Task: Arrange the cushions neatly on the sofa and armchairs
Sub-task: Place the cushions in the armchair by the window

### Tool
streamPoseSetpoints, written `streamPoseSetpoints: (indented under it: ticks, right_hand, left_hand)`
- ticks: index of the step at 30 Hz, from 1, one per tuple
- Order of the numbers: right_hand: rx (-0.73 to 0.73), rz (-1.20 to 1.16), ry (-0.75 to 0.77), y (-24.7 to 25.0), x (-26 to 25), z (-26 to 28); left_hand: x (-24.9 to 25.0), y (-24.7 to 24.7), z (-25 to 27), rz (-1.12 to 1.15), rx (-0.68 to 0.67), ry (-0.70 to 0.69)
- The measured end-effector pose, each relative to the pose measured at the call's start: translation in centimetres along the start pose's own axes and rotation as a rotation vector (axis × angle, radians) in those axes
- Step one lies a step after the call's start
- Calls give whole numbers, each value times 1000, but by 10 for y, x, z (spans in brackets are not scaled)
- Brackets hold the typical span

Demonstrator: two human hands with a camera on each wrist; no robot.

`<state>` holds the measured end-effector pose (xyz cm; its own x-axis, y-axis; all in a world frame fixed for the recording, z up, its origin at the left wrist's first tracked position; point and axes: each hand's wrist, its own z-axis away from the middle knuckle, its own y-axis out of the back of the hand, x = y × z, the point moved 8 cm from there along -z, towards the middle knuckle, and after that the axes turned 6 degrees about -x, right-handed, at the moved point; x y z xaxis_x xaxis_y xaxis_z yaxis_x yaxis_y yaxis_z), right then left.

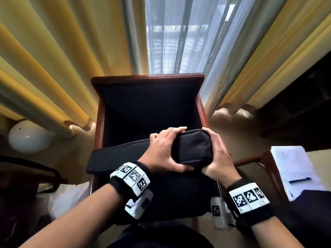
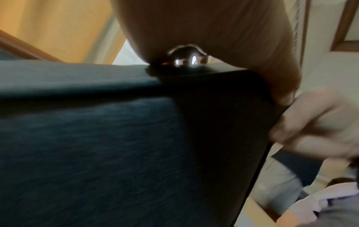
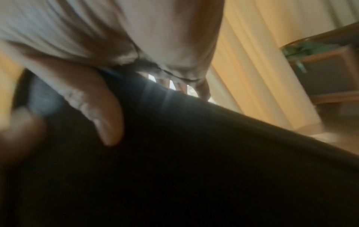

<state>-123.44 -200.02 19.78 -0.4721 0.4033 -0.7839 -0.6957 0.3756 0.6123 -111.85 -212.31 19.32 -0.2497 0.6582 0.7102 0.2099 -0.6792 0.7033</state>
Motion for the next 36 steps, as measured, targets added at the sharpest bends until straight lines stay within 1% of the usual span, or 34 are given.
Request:
streamPoseSetpoints:
  ticks: [2,3,5,7,8,11,13,16,19,21,22,25,27,29,32,34,36]
  right_hand:
    - [-22,80,48,-4,-30,1]
    - [-17,186,79,-7,-47,1]
    - [-18,517,123,-19,-71,2]
    - [-70,814,89,-37,-79,0]
    - [-115,906,61,-44,-81,-2]
    - [-259,1038,-8,-55,-79,-2]
    - [-305,1074,-38,-54,-77,1]
    - [-284,1065,-60,-50,-76,0]
    - [-239,1014,-82,-45,-75,-6]
    - [-129,970,-78,-33,-75,-9]
    - [-82,930,-84,-24,-74,-12]
    - [-61,839,-136,5,-68,-26]
    - [-26,738,-156,30,-63,-35]
    - [39,617,-141,48,-57,-37]
    - [98,508,-90,52,-43,-36]
    - [126,469,-79,48,-28,-40]
    - [102,441,-85,34,-8,-52]
  left_hand:
    - [-29,0,12,-49,-46,52]
    - [-49,0,20,-92,-66,91]
    - [-100,4,42,-176,-99,214]
    - [-155,11,72,-256,-133,349]
    - [-179,14,88,-304,-142,386]
    - [-227,13,121,-373,-197,436]
    - [-241,4,124,-387,-234,472]
    - [-236,1,114,-467,-184,480]
    - [-231,4,107,-548,-235,519]
    - [-219,16,98,-594,-263,524]
    - [-212,26,92,-614,-259,513]
    - [-178,67,70,-655,-232,454]
    - [-150,101,58,-705,-201,406]
    - [-124,136,52,-736,-171,354]
    - [-99,171,55,-721,-126,289]
    - [-100,167,56,-716,-131,287]
    - [-116,144,55,-694,-164,346]
